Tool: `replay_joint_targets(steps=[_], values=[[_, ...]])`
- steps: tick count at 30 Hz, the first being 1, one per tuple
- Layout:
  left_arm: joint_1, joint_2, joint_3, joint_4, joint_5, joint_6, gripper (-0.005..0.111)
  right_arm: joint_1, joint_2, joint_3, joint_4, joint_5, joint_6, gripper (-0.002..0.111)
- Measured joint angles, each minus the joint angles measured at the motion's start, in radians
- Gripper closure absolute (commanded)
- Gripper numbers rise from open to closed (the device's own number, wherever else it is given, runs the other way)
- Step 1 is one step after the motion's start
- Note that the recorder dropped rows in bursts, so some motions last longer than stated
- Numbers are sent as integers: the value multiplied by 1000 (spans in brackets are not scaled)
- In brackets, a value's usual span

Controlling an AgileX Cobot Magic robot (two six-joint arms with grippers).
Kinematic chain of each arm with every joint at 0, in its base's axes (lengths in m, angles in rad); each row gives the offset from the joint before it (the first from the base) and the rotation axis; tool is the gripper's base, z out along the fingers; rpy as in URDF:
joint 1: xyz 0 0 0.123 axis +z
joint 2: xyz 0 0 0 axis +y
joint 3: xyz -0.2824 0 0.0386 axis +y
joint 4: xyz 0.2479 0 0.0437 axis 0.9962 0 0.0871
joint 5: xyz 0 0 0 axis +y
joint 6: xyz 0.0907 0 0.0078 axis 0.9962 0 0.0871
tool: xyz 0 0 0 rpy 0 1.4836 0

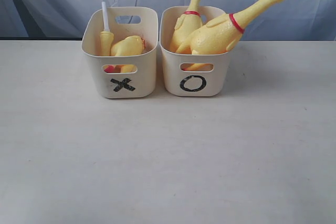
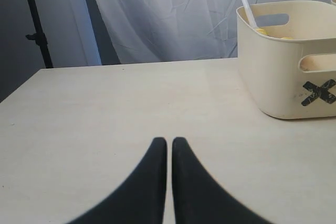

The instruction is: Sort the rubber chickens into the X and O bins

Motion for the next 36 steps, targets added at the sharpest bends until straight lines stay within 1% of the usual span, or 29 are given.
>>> replay_joint_targets(steps=[10, 13, 17, 20, 36], values=[[0, 0, 0, 0, 0, 0, 102, 0, 0, 0, 16, 2, 0, 108], [0, 0, 0, -8, 0, 0, 107, 0, 0, 0, 44, 4, 6, 108], [0, 0, 0, -35, 0, -2, 107, 0, 0, 0, 125, 6, 136, 108], [0, 0, 0, -43, 0, -2, 107, 0, 0, 0, 142, 6, 176, 108], [0, 0, 0, -42, 0, 17, 107, 0, 0, 0, 153, 25, 195, 108]])
